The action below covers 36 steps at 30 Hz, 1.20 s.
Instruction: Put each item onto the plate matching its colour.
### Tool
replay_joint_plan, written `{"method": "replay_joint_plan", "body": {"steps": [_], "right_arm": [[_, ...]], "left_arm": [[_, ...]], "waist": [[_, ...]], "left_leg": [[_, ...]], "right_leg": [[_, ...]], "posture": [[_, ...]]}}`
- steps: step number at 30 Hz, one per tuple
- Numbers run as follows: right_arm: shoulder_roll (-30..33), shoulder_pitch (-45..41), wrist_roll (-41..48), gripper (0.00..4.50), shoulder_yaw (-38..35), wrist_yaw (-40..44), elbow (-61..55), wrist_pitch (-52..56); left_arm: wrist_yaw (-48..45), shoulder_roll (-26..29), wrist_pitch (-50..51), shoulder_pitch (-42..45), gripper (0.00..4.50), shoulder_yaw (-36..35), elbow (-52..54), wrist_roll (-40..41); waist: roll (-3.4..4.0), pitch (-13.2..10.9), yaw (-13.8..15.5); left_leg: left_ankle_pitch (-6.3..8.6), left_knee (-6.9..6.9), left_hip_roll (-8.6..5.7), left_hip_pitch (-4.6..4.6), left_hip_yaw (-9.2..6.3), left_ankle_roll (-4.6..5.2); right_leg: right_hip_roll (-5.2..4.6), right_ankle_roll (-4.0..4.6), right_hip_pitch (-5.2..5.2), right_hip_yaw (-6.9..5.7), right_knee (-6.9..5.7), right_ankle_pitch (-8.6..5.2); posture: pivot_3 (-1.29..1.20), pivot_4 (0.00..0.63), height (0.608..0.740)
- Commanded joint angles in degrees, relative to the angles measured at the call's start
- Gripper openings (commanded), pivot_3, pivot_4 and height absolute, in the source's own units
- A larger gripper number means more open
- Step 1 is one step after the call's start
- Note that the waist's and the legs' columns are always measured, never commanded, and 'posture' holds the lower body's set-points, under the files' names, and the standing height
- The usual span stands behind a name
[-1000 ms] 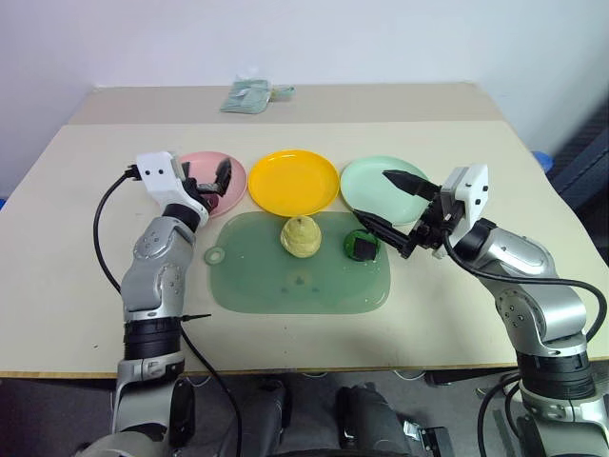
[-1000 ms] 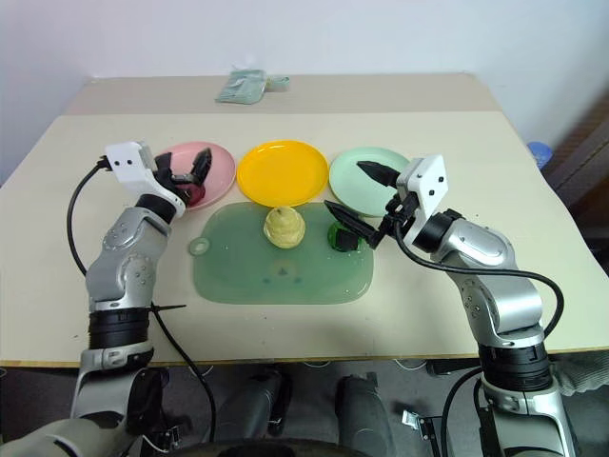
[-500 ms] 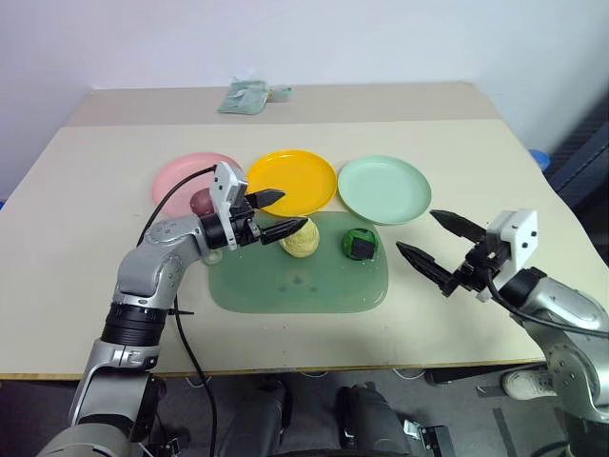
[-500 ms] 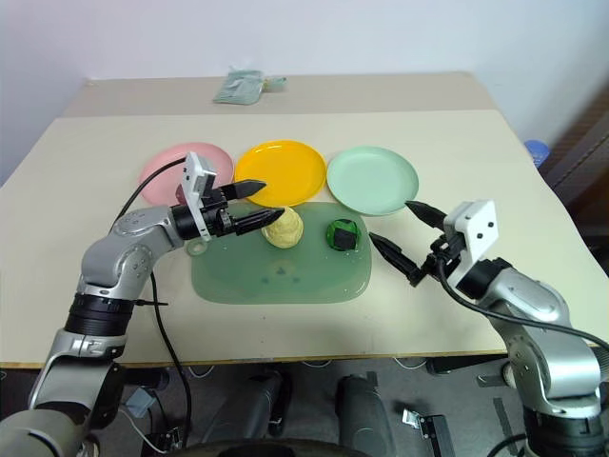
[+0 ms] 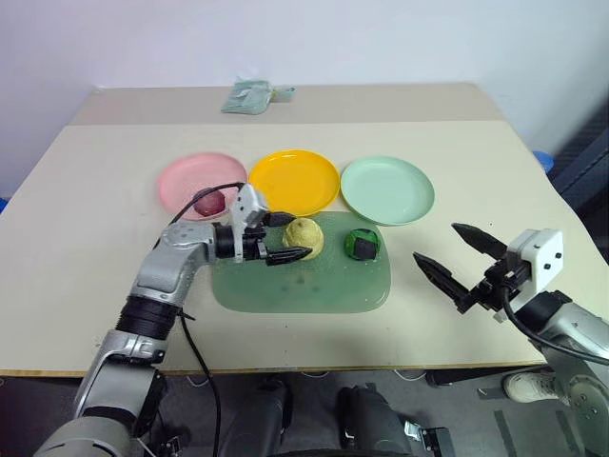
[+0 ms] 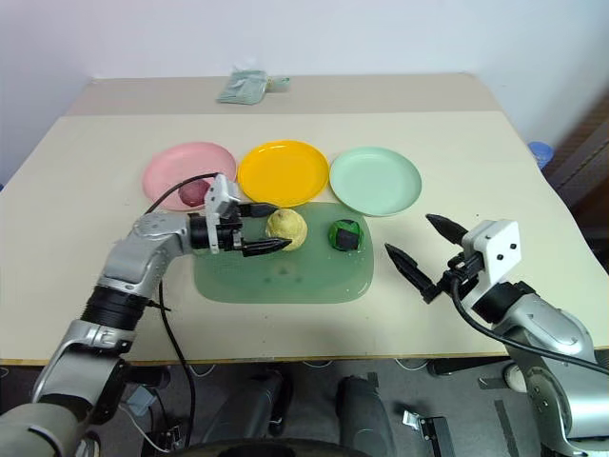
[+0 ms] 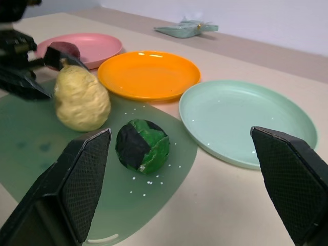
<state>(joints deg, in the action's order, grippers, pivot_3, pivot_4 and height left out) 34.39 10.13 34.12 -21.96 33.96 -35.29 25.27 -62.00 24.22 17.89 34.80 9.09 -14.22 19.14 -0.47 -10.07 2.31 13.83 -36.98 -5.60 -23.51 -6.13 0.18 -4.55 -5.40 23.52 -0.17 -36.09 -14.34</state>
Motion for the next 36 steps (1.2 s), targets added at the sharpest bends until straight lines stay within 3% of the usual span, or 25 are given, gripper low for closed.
{"method": "replay_joint_plan", "body": {"steps": [1,9,21,26,32,36], "right_arm": [[0.1,0.1,1.3,4.50,-2.4,-0.7,-2.9,-0.8],[0.5,-0.1,1.5,4.50,-2.7,-1.8,-3.7,-0.3],[1.0,-2.0,1.2,4.50,-1.8,-2.8,-3.5,0.1],[1.0,-2.3,1.0,4.50,-1.3,-3.3,-3.8,0.4],[1.0,-2.6,1.2,4.50,-1.3,-3.6,-4.0,0.7],[1.1,-3.2,1.1,4.50,-1.2,-3.9,-3.9,0.8]], "left_arm": [[1.8,-2.2,-2.4,2.3,4.45,1.1,-1.0,-2.4],[5.6,-5.3,-0.9,3.0,4.45,-1.0,-0.3,-2.4],[7.5,-5.3,-3.5,2.1,4.45,-1.0,-0.7,-4.8],[7.6,-5.0,-3.9,2.4,2.39,-1.2,-0.8,-5.0],[10.9,-4.3,-7.2,1.5,2.32,-1.0,1.2,-8.0],[18.8,-7.8,-0.9,5.7,2.32,-6.3,-1.0,-4.7]], "waist": [[0.00,0.0,0.0],[0.00,0.0,-0.1],[0.00,0.0,-0.1],[0.00,0.0,-0.1],[0.00,0.0,-0.1],[-0.02,0.0,0.0]], "left_leg": [[0.00,0.00,0.00,0.00,0.00,0.00],[0.00,0.01,0.01,0.00,0.00,0.00],[0.00,-0.02,0.01,0.00,0.00,0.01],[0.00,-0.01,0.00,0.00,0.00,0.01],[0.00,-0.02,0.01,0.00,0.00,0.01],[0.00,-0.03,0.00,0.00,0.00,0.01]], "right_leg": [[0.00,-0.03,0.00,0.00,0.00,0.01],[0.02,-0.15,0.03,0.00,-0.03,0.07],[0.02,-0.16,0.01,-0.01,-0.03,0.08],[0.03,-0.16,0.01,-0.01,-0.03,0.08],[0.03,-0.16,0.01,-0.01,-0.03,0.08],[0.02,-0.17,0.01,-0.01,-0.03,0.08]], "posture": [[0.00,0.150,0.740],[0.00,0.150,0.740],[0.00,0.150,0.740],[0.00,0.150,0.740],[0.00,0.150,0.740],[0.00,0.150,0.740]]}}
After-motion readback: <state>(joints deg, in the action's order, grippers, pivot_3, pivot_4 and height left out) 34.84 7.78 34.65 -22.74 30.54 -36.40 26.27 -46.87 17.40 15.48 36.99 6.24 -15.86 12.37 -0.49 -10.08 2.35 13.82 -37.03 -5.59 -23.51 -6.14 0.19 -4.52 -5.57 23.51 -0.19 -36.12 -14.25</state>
